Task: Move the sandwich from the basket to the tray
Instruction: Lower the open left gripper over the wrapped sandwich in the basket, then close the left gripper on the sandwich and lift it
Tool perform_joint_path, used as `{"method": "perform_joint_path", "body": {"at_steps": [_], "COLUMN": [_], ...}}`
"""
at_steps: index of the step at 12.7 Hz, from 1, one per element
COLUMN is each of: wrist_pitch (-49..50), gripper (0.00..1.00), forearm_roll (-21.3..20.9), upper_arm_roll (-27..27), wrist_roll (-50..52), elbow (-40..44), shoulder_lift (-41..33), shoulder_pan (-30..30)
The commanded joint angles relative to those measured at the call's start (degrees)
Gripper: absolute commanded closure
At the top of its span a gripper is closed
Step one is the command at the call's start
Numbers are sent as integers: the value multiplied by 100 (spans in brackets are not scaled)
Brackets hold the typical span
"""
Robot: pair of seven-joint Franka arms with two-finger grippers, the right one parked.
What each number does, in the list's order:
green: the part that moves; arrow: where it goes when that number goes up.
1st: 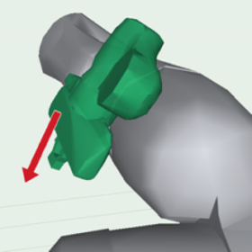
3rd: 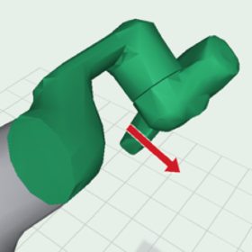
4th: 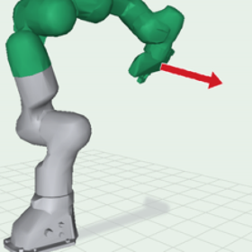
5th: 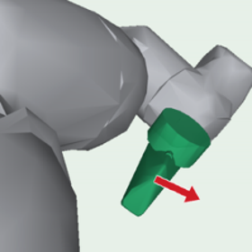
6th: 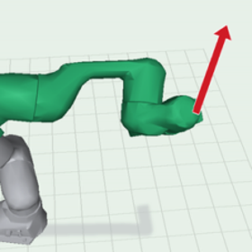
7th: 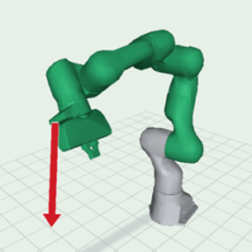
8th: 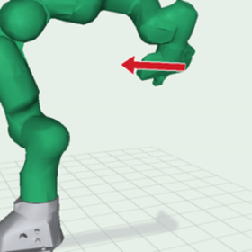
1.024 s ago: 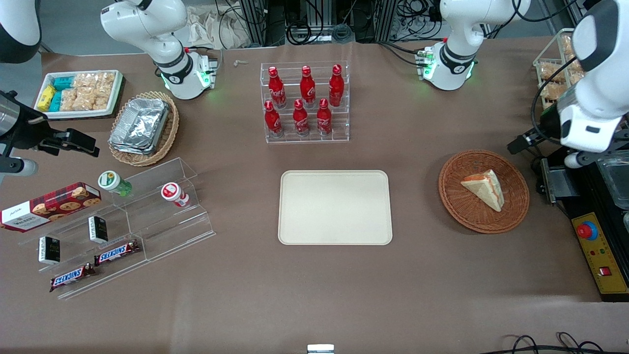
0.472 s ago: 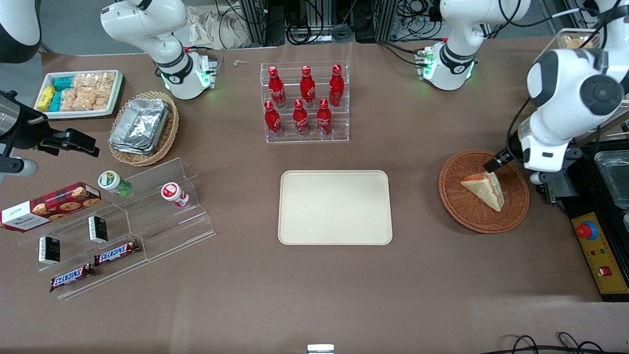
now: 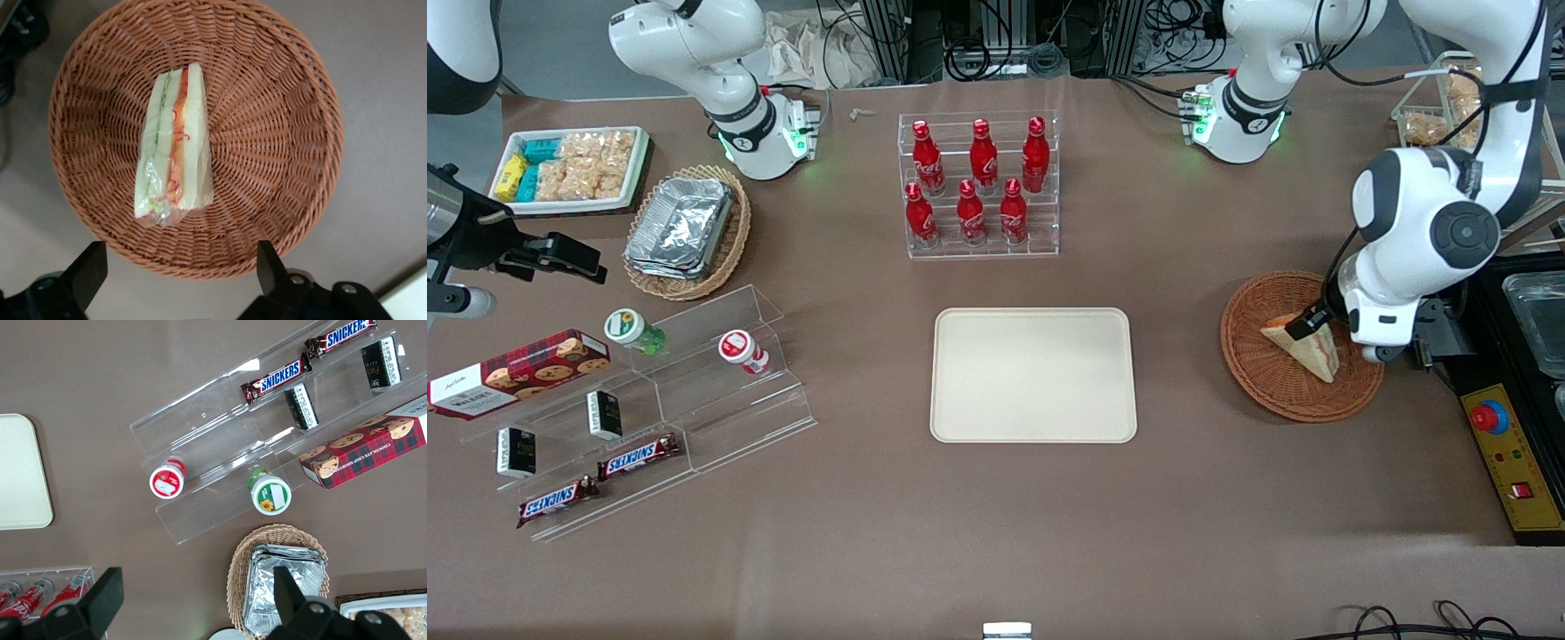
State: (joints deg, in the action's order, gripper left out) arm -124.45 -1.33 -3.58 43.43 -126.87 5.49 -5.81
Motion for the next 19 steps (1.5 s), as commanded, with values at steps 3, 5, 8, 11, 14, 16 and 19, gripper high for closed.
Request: {"method": "perform_joint_path", "body": {"at_steps": [3, 5, 8, 11, 14, 16, 19], "wrist_pitch": [-334, -334, -369, -580, -685, -721, -791], "gripper": [0, 0, 0, 0, 0, 0, 2], "forearm_roll": [-42, -51, -51, -51, -51, -51, -51], "upper_arm_roll": [-55, -55, -90, -160, -160, -160, -160], "wrist_roll": [280, 280, 280, 271, 271, 271, 271], "elbow": [-48, -83, -83, -145, -145, -119, -110], "shoulder_lift": [295, 295, 347, 461, 637, 751, 840], "shoulder_pan": [36, 115, 150, 186, 186, 194, 203]}}
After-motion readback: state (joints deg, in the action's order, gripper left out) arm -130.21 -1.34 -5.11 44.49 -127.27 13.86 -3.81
